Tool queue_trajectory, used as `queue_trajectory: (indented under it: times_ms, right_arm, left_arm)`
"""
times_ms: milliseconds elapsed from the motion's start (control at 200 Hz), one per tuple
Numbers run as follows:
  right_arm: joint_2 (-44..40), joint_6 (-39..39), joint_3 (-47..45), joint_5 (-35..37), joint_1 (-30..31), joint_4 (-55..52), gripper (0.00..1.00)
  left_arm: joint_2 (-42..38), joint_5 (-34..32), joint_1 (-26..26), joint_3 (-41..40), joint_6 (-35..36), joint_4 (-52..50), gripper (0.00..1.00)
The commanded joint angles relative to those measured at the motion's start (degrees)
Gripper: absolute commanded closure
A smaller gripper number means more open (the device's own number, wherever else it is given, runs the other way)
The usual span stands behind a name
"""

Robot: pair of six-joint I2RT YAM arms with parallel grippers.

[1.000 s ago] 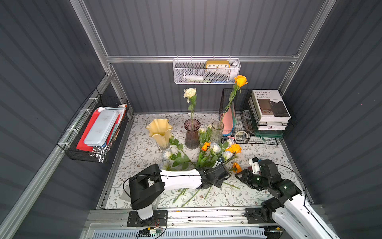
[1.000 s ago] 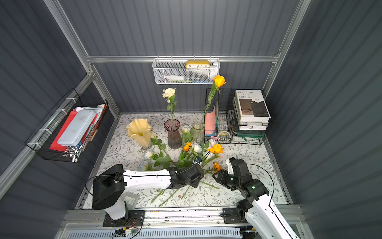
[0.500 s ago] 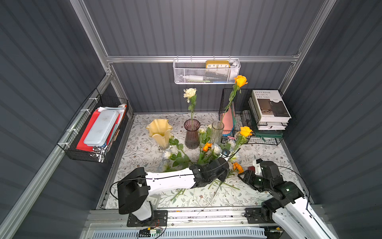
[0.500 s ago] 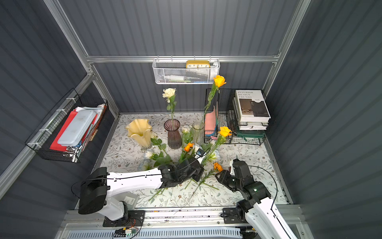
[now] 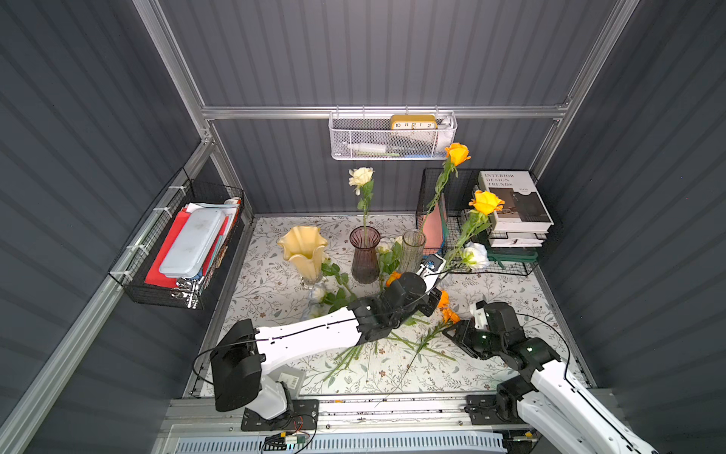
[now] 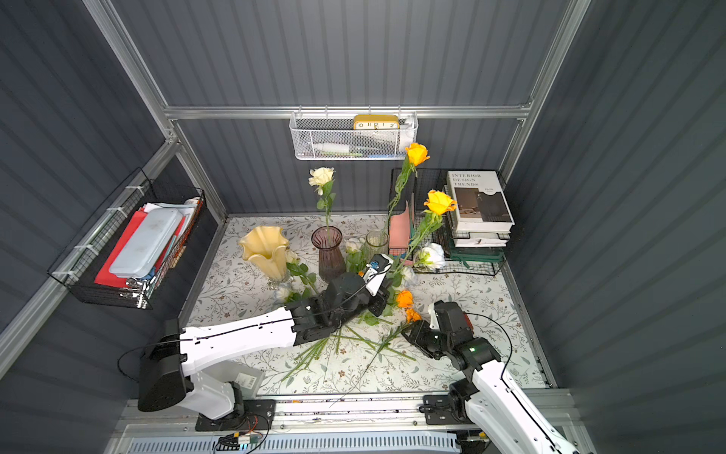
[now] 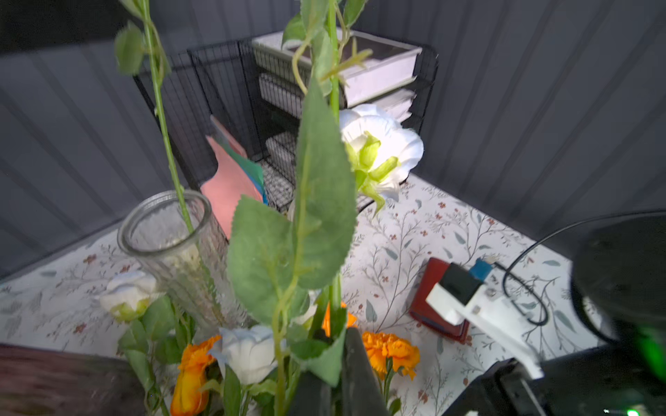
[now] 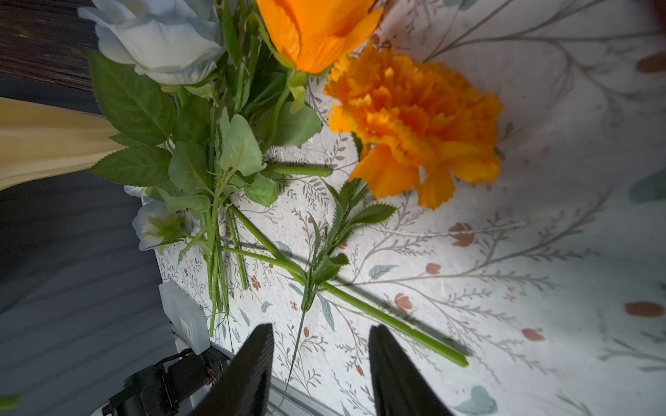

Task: Arrange the flowers in different vases according to their colors
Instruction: Pick up the flower at the center of the board, then place the flower at the center of the board.

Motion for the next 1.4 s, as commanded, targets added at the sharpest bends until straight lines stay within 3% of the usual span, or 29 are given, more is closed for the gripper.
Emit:
queue_trajectory:
  times_ms: [0,285,565,760,1081,1266,1396]
  right_arm:
    - [0.07,-0.26,-1.20,-0.80,-0.12,1.95,0.52]
    - [-4.22,3.72,-3.93,-6.62,-0.11,16.31,0.51]
    - [-4.28,3.22,-3.64,-4.22,-0.12,13.89,0.51]
    - [-4.04,2.96,-3.85,-3.76,-0.11,14.11,0.50]
    - [-3.39,2.69,-3.73,-6.96,-0.16,17.60,0.41]
    - [-4.14,3.74,-4.07,-7.89,-0.11,24.14,0.33]
    - [-3.86,3.14,-3.88,-7.07,-0.11,28.89,0.25]
  left_arm:
    - [-3.28,5.60,0.31,0.17,3.57,6.91,0.98]
    - [-5.08,22.37,4.80,-4.00,-3.51,14.54,0.98]
    - [-3.14,38.81,7.56,-10.53,-20.48,28.05,0.97]
    - [-4.96,40.16,7.79,-15.40,-23.33,36.64,0.93]
    - [-1.93,41.92,9.17,-13.52,-25.48,37.06,0.91]
    - [-0.70,48.01,11.62,-16.81,-30.97,46.53,0.90]
    - [0.07,54.39,14.66,-19.13,-38.78,59.24,0.89]
